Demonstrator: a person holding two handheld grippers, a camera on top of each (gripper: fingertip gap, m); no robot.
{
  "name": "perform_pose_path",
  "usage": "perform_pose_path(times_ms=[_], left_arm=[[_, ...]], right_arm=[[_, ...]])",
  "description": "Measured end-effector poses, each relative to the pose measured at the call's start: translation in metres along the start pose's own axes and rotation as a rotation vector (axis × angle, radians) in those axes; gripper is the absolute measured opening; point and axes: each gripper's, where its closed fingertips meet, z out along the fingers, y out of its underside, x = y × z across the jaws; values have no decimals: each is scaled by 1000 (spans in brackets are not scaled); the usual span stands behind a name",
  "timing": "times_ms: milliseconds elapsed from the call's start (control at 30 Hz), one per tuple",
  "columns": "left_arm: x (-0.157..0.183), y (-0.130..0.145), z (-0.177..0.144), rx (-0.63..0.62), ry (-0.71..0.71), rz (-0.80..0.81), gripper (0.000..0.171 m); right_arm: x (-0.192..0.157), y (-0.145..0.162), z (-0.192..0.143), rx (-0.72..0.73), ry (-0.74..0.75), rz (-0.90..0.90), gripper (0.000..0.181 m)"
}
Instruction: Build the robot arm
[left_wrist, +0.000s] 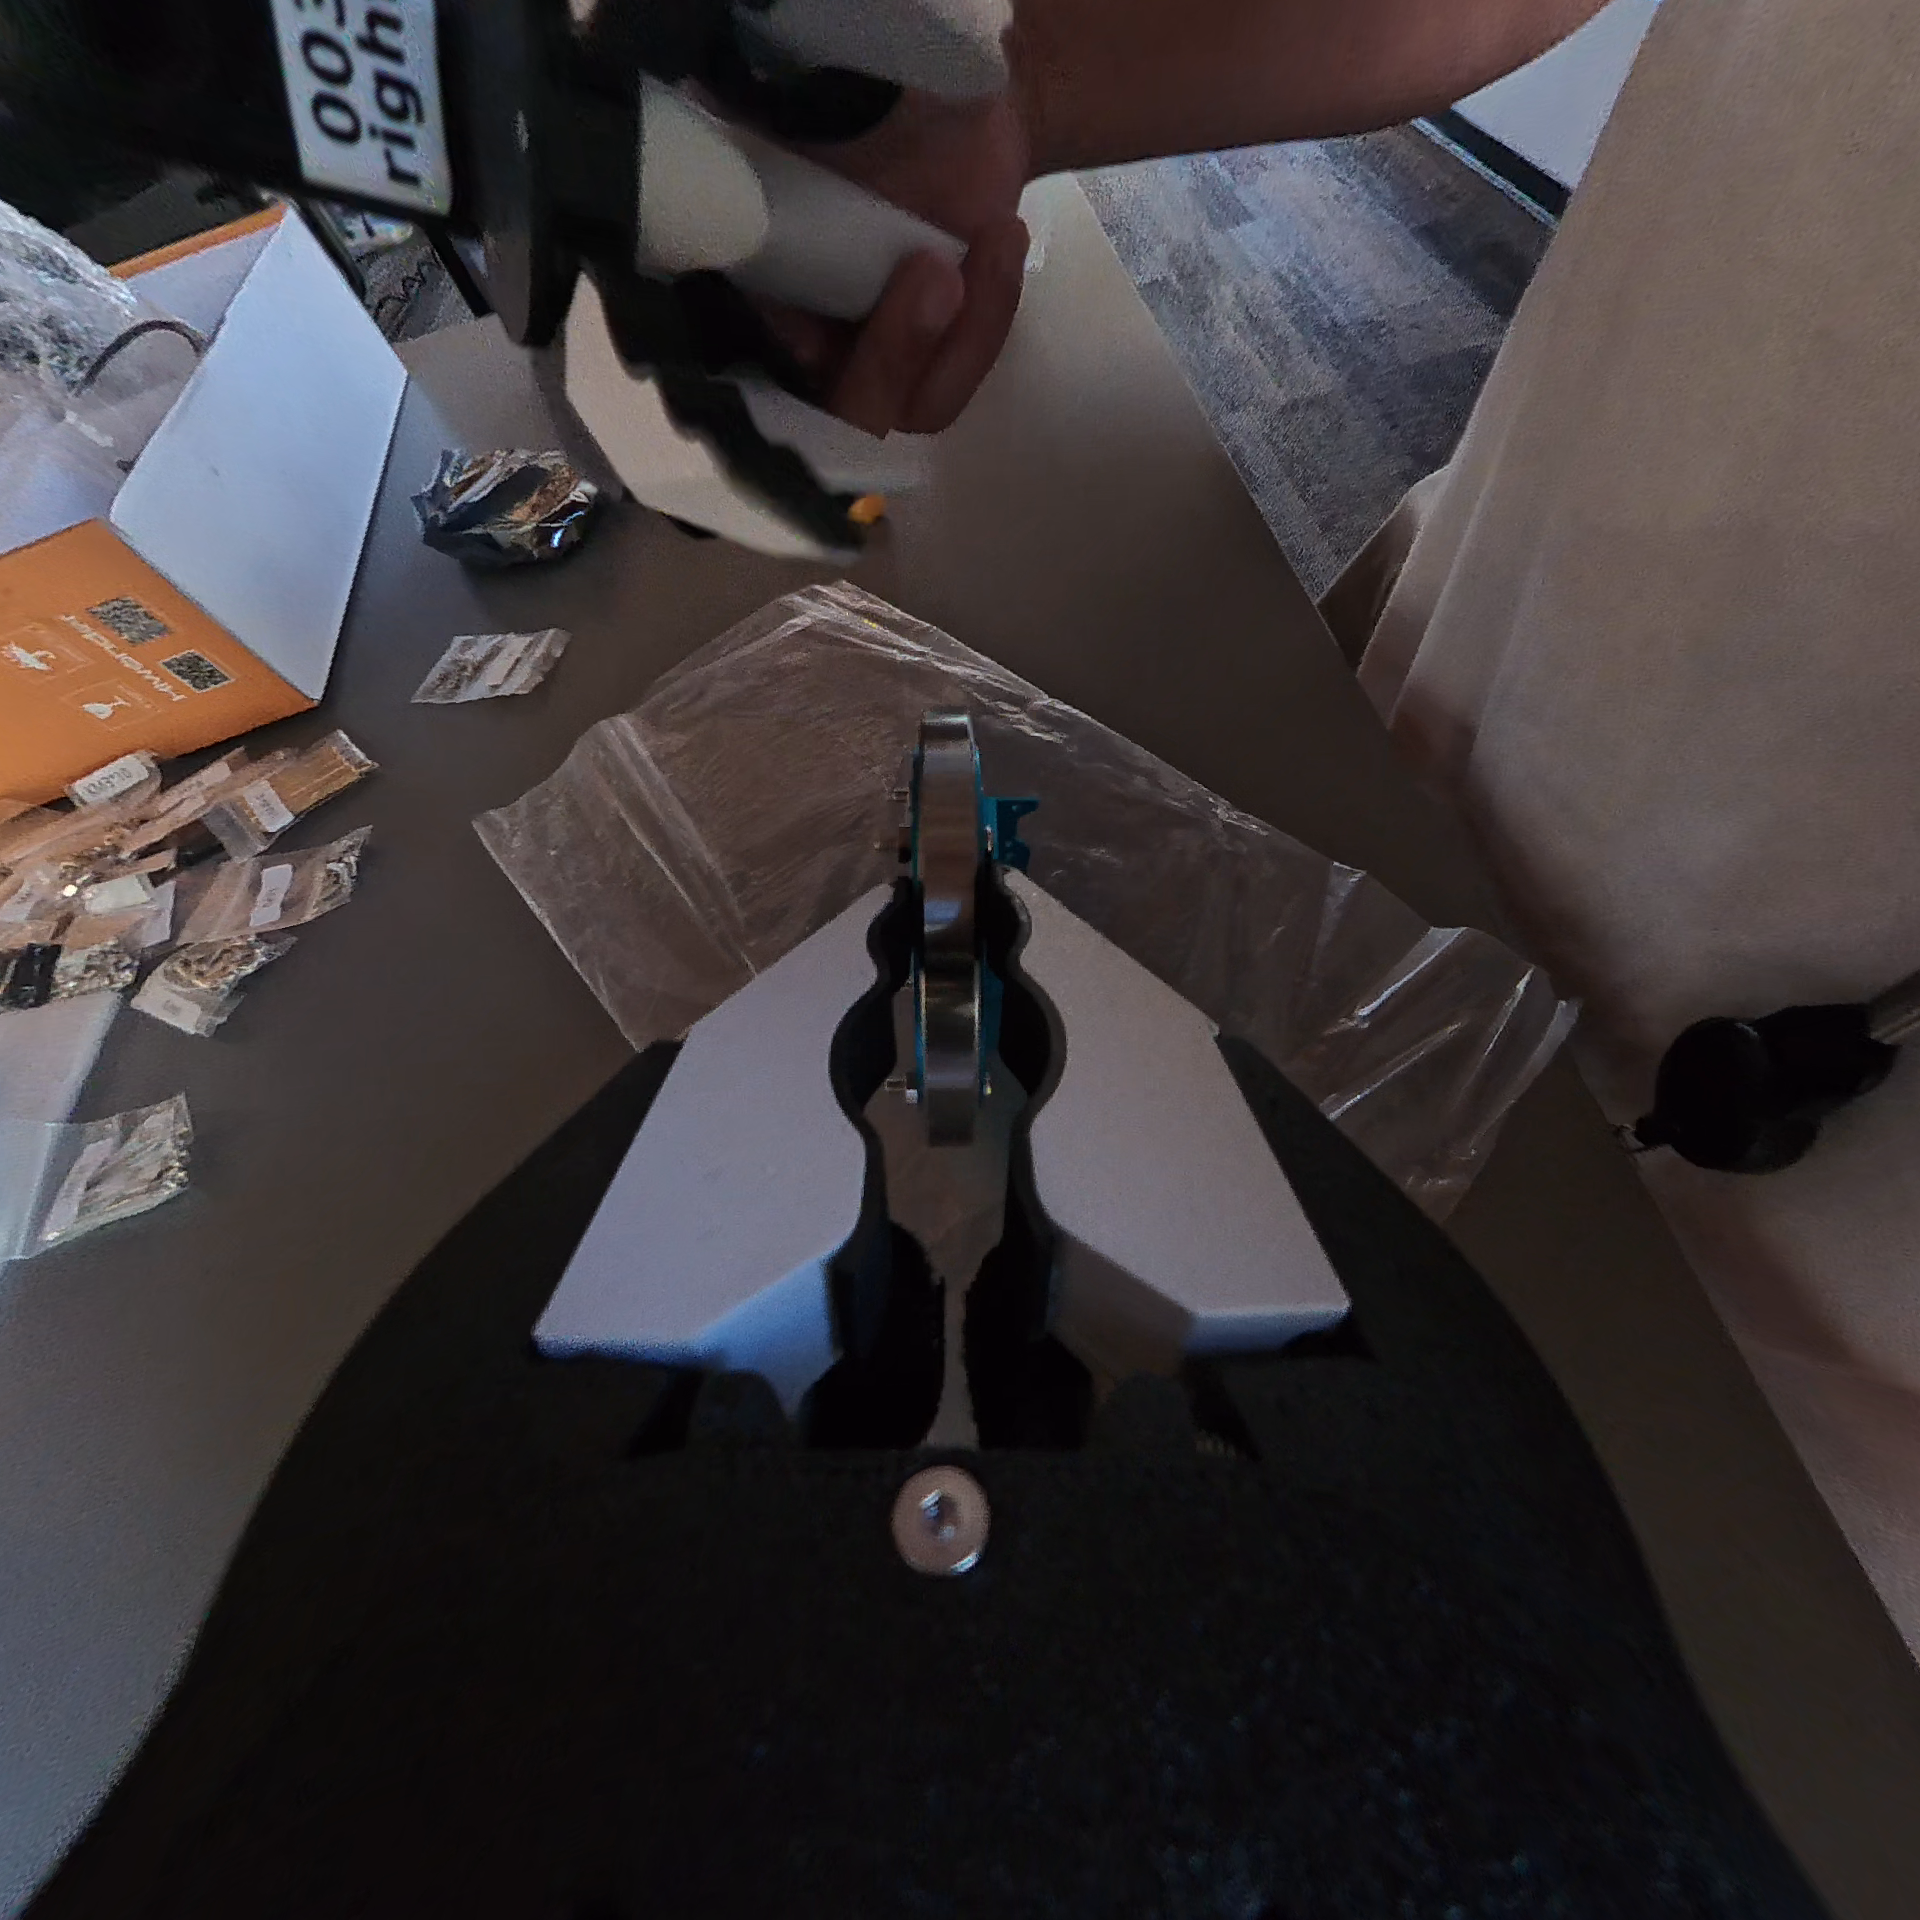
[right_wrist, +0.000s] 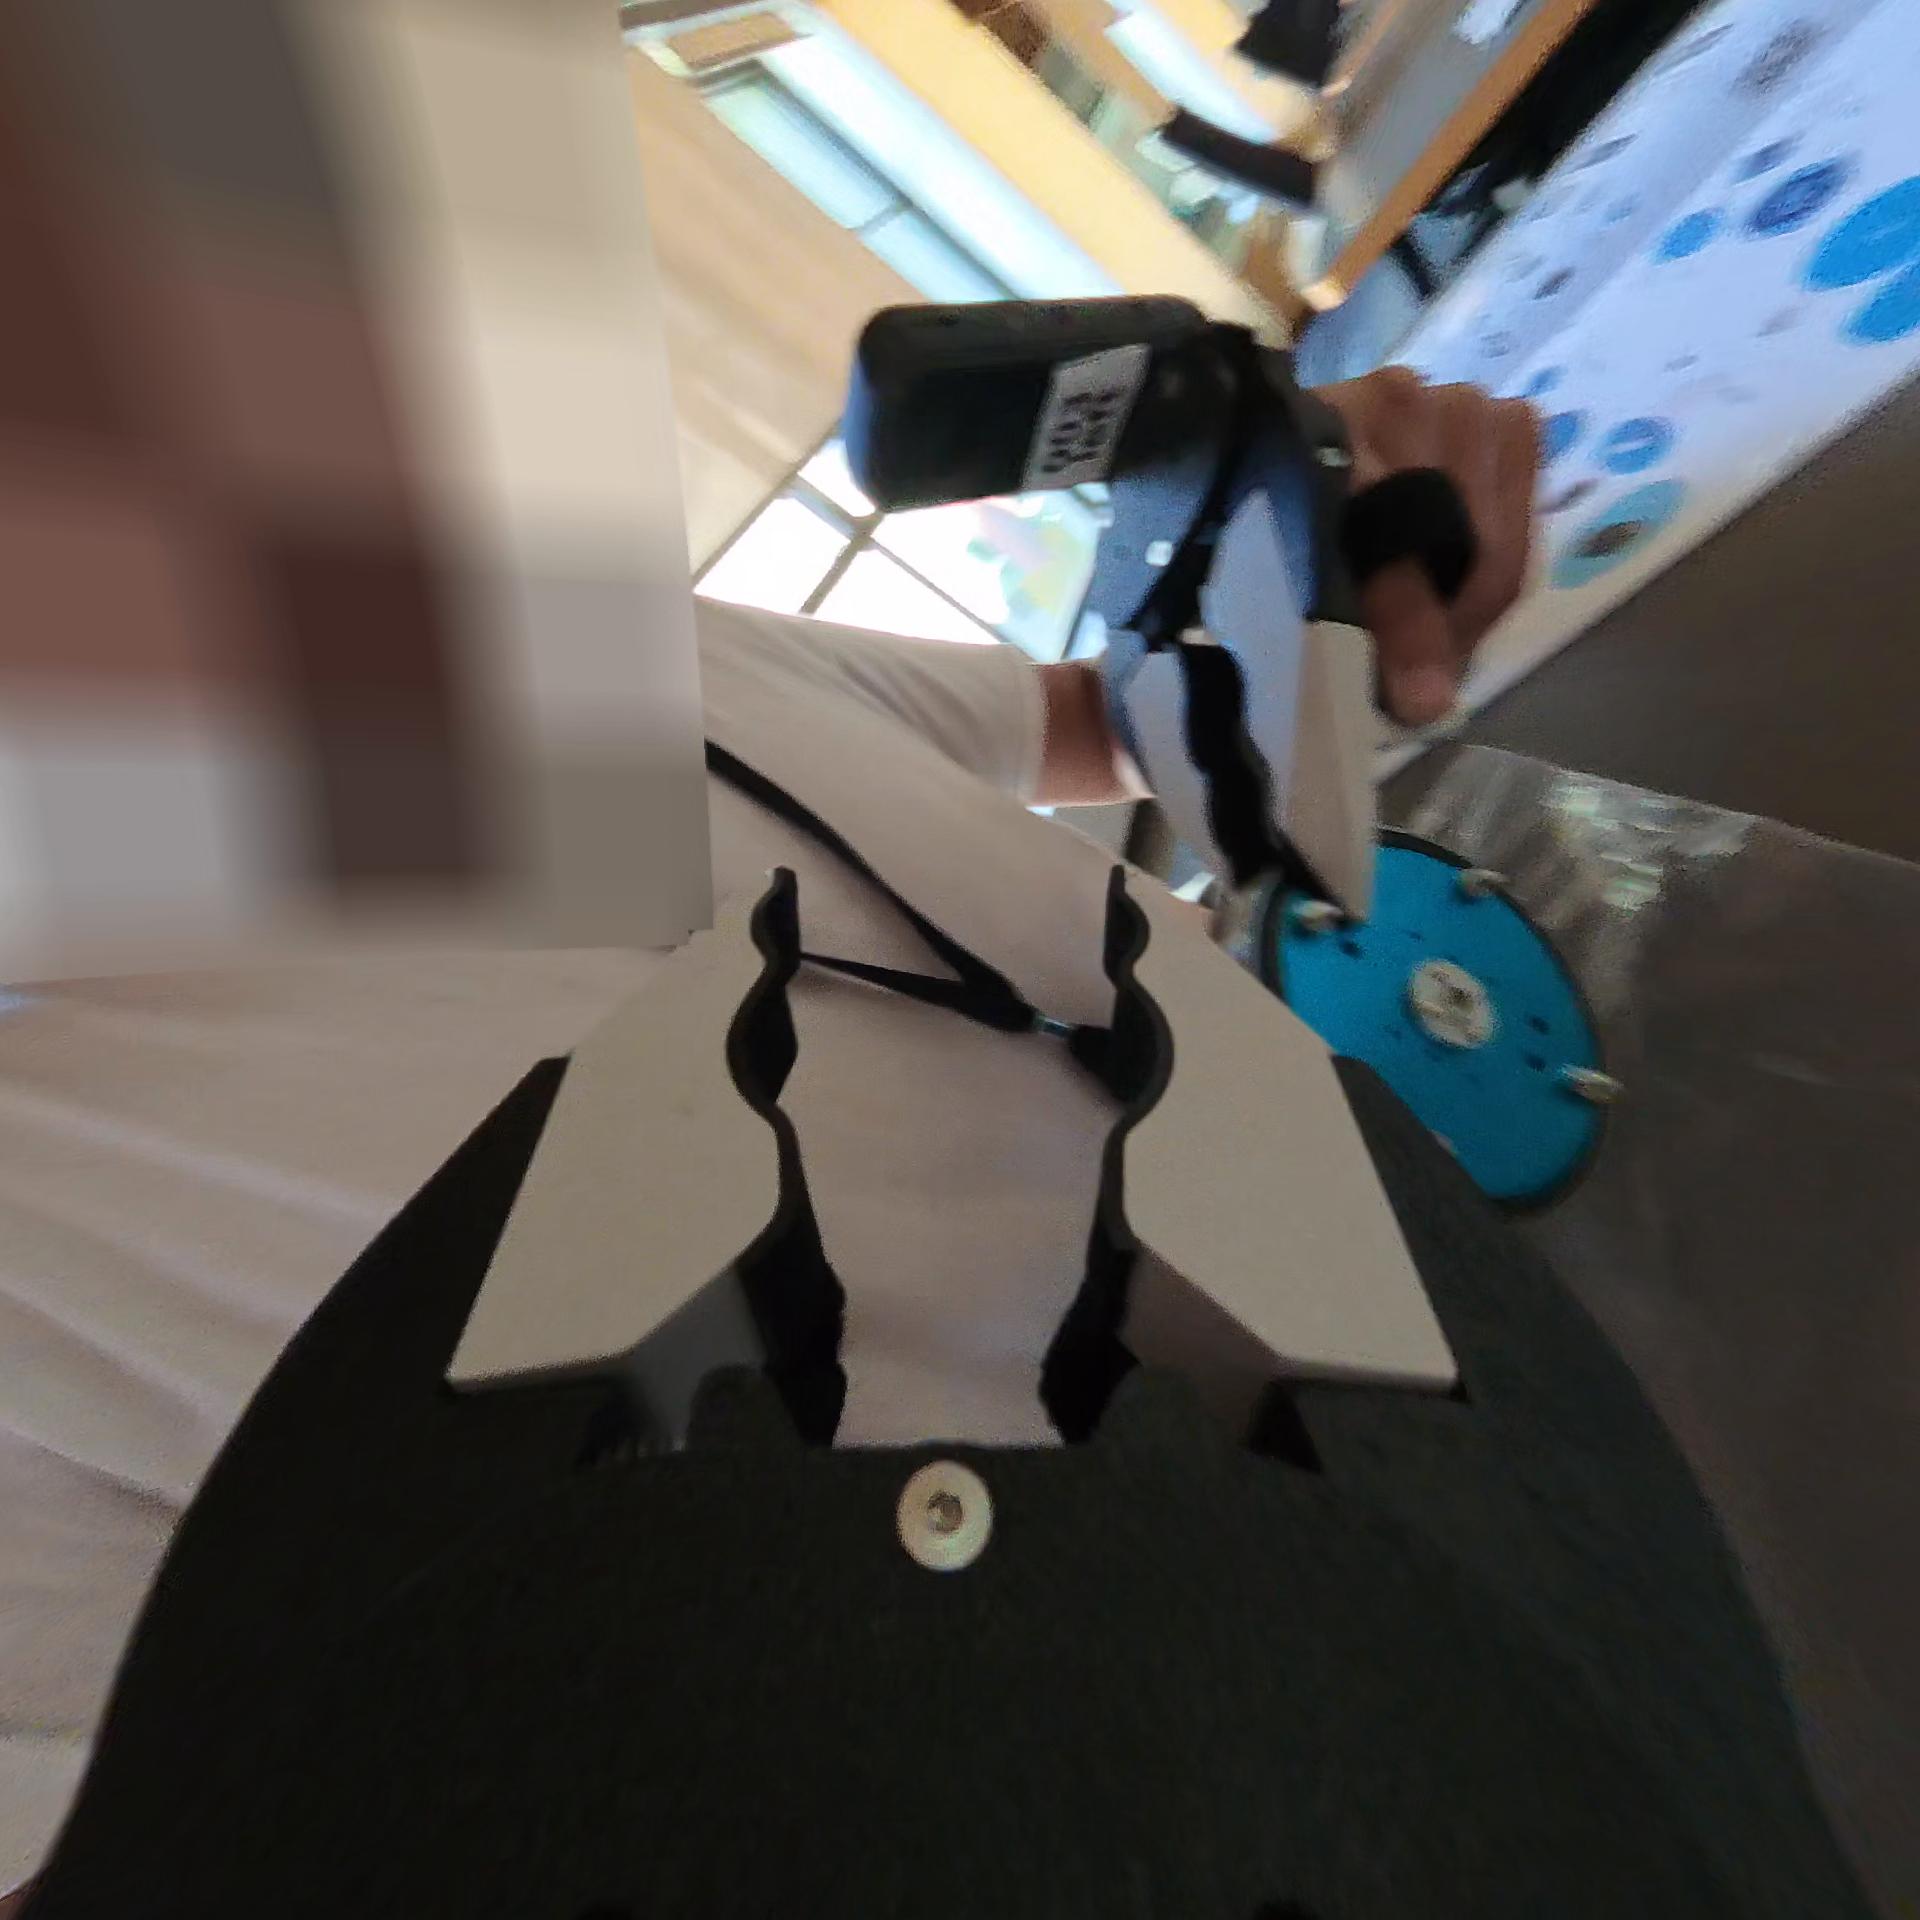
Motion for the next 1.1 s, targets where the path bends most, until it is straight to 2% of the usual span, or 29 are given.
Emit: perform_pose_path(times_ms=[33,133,200,300,433,567,867,967,1100], left_arm=[[-1,1,-1,1,-1,-12,13],[-6,2,-2,8,3,-54,13],[-8,3,-3,18,10,-91,13],[-11,4,-4,31,20,-131,13],[-11,4,-4,48,33,-156,13],[-11,3,-2,48,35,-176,13],[-9,12,-8,21,12,-187,14],[-10,11,-7,0,9,-155,12],[-7,8,-5,-34,-4,-114,12]], right_arm=[[14,6,-5,-30,105,-44,59],[66,33,-24,-179,450,-336,54],[74,37,-22,-159,494,-509,49],[68,26,-12,-15,498,-677,36],[79,20,-13,11,599,-747,19],[84,24,-8,-17,637,-772,13],[83,26,-8,-46,666,-794,12],[83,25,-10,-19,667,-776,13],[82,25,-7,-55,721,-777,15]])
